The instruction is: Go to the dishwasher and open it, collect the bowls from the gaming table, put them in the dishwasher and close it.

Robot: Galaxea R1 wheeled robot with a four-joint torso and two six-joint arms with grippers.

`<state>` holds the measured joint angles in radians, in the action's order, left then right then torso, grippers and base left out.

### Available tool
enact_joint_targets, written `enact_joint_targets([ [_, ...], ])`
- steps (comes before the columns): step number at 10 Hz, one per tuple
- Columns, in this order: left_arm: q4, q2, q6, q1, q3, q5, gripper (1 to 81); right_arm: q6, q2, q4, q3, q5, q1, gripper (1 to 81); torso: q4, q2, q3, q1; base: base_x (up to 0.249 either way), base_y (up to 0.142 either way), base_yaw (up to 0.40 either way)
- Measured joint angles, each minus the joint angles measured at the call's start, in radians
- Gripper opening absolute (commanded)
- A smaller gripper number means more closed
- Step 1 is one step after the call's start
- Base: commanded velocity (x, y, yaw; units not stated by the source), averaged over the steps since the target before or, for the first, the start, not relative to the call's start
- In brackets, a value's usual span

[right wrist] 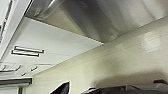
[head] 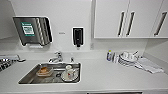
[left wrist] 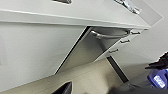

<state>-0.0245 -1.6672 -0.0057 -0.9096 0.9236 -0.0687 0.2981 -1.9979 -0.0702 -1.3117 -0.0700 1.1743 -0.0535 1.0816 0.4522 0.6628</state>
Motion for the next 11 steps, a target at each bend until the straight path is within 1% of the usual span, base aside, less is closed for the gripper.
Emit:
enact_joint_targets([
  [3, -0.001, 0.033, -0.004, 0.033, -0.012, -0.003, 81.1, 0.007, 0.014, -0.005, 0.034, -0.001, -0.027, 81.1, 0.0, 0.105, 0.1, 0.067, 0.0, 0.0, 0.0],
  [5, -0.001, 0.05, -0.007, 0.065, -0.031, -0.004, 81.1, 0.019, 0.058, -0.015, 0.084, -0.001, -0.056, 81.1, 0.0, 0.161, 0.118, 0.103, 0.0, 0.0, 0.0],
  [7, 0.0, 0.052, -0.007, 0.1, -0.033, -0.028, 81.1, 0.035, 0.103, -0.019, 0.128, -0.001, -0.079, 81.1, 0.0, 0.231, 0.122, 0.147, 0.0, 0.0, 0.0],
  [8, 0.0, 0.052, -0.009, 0.1, -0.033, -0.04, 81.1, 0.042, 0.122, -0.02, 0.163, -0.001, -0.093, 81.1, 0.0, 0.27, 0.123, 0.171, 0.0, 0.0, 0.0],
  [11, 0.0, 0.052, -0.01, 0.106, -0.036, -0.046, 81.1, 0.071, 0.179, -0.02, 0.24, 0.0, -0.12, 81.1, 0.0, 0.381, 0.123, 0.24, 0.0, 0.0, 0.0],
])
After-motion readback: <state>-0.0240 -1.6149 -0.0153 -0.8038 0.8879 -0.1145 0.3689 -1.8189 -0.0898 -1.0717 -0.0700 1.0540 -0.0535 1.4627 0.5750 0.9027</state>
